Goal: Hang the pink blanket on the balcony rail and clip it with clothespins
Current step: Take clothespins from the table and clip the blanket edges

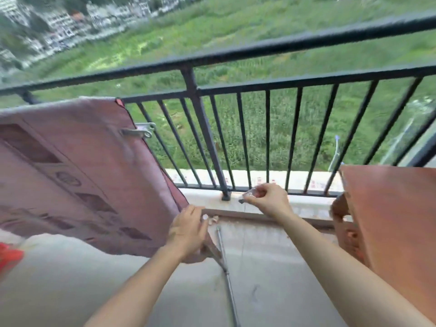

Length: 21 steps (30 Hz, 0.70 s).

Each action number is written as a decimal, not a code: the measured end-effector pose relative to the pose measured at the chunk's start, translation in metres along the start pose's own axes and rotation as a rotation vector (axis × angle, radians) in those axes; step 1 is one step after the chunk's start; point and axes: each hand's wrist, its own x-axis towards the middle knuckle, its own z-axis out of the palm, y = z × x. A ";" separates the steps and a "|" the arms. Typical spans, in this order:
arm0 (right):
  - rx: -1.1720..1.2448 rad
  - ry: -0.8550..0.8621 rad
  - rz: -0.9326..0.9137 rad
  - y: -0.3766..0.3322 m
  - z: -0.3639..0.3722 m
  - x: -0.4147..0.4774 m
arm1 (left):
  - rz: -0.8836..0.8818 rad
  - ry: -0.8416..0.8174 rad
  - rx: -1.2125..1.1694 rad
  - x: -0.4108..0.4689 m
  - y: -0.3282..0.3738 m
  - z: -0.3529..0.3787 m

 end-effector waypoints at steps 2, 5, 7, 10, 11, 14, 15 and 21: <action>0.012 -0.071 -0.003 -0.012 0.025 -0.001 | 0.064 -0.045 0.125 -0.010 -0.023 0.002; 0.043 -0.127 -0.010 -0.017 0.052 -0.007 | 0.173 -0.164 0.399 -0.006 -0.049 0.009; 0.044 -0.150 -0.002 -0.011 0.062 -0.010 | 0.244 -0.163 0.528 0.005 -0.061 0.015; 0.028 -0.180 0.033 -0.002 0.065 -0.015 | 0.276 -0.173 0.671 0.020 -0.074 0.028; 0.013 -0.182 0.038 0.002 0.064 -0.015 | 0.263 -0.180 0.707 0.025 -0.078 0.032; -0.024 -0.186 0.056 0.015 0.060 -0.015 | 0.248 -0.195 0.837 0.037 -0.065 0.028; -0.028 -0.186 0.063 0.019 0.059 -0.015 | 0.251 -0.258 0.921 0.038 -0.060 0.028; -0.032 -0.183 0.105 0.039 0.055 -0.018 | 0.208 -0.689 1.220 0.047 -0.037 0.032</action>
